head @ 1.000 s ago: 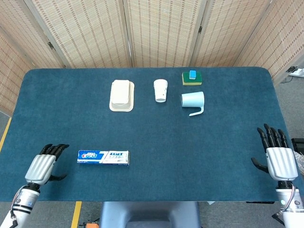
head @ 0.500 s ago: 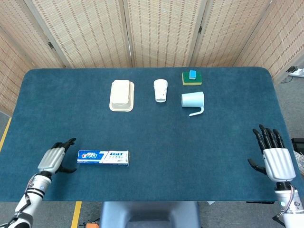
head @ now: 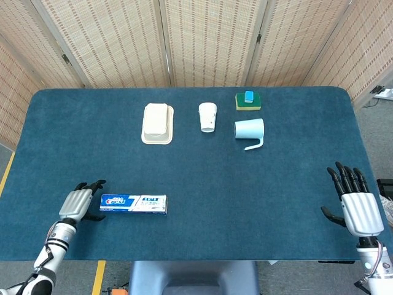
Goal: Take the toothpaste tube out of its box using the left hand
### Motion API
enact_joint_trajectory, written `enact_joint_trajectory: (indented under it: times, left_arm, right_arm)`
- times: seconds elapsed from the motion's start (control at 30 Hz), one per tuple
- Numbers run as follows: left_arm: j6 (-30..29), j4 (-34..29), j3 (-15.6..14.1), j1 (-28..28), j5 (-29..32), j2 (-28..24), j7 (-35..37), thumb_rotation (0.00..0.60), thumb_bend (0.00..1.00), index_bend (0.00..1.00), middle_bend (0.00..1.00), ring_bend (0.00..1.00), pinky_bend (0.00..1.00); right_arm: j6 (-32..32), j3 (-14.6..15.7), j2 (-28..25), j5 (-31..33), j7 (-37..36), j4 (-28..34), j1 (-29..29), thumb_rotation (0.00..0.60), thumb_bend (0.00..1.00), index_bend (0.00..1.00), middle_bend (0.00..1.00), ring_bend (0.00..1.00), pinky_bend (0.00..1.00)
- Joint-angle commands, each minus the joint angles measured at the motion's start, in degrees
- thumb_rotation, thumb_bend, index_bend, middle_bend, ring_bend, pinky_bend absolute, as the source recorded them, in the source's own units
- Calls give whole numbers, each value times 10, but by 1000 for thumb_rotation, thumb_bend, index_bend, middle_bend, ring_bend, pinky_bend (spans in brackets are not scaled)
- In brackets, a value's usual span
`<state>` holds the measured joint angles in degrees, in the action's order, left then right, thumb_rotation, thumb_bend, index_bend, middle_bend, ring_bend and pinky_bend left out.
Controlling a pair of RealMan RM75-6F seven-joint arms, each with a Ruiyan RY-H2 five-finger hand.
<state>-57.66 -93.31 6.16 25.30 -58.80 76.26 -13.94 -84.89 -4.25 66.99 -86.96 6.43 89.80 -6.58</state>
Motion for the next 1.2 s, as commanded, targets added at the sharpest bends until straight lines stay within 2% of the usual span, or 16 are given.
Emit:
enact_joint_trajectory:
  times: [0.03, 0.33, 0.73, 1.2]
  left_arm:
    - [-5, 9, 0, 1, -1, 9, 0, 600, 171, 171, 280, 301, 129]
    - [4, 27, 3, 10, -1, 23, 13, 600, 172, 188, 290, 323, 141]
    - [-16, 54, 2, 8, -34, 44, 40, 600, 179, 302, 434, 475, 257]
    - [-22, 49, -2, 4, -50, 41, 48, 600, 182, 367, 506, 545, 300]
  right_arm:
    - [-1, 0, 0, 0, 0, 0, 0, 600, 249, 0, 0, 0, 0]
    - [-6, 0, -1, -1, -3, 1, 4, 600, 249, 0, 0, 0, 0]
    - [-16, 0, 0, 4, 6, 5, 12, 600, 249, 0, 0, 0, 0]
    - [-15, -2, 1, 5, 8, 4, 13, 600, 249, 0, 0, 0, 0]
